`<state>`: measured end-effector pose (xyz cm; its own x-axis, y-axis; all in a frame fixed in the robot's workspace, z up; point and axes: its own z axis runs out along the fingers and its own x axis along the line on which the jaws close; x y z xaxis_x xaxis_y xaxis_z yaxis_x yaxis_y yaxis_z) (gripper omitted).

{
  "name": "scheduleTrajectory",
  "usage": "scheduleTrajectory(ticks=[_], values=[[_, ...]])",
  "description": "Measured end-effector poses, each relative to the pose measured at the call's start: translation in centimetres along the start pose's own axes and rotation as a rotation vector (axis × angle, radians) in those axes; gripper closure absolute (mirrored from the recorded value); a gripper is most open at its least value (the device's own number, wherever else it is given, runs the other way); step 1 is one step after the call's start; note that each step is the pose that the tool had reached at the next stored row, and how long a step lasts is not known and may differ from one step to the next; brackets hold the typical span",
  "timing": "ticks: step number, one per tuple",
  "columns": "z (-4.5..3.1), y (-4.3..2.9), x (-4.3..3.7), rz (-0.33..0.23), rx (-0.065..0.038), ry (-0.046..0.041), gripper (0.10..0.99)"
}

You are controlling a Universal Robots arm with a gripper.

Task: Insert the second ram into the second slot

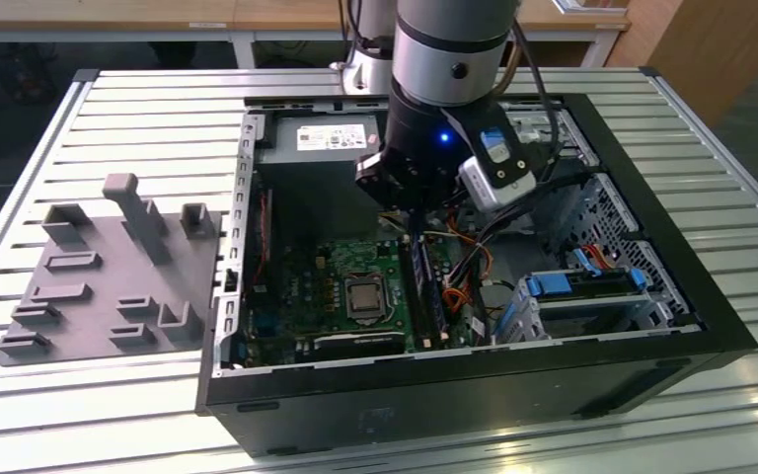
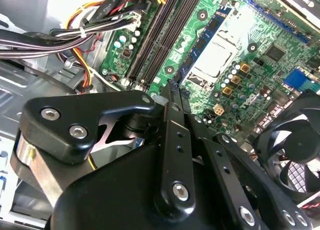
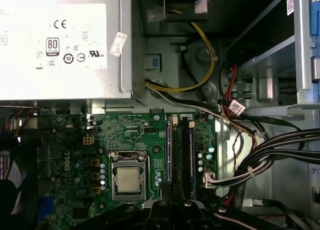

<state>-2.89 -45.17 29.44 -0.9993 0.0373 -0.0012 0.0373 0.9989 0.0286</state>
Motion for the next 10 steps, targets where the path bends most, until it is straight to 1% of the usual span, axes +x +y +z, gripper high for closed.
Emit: scheduleTrajectory(ticks=[4,6,10], values=[[0.27,-0.01,0.00,0.000,0.000,0.0001,0.973],[0.31,-0.05,0.00,0.000,0.003,0.0001,0.973],[0.36,-0.12,0.00,0.000,0.003,0.0002,0.973]])
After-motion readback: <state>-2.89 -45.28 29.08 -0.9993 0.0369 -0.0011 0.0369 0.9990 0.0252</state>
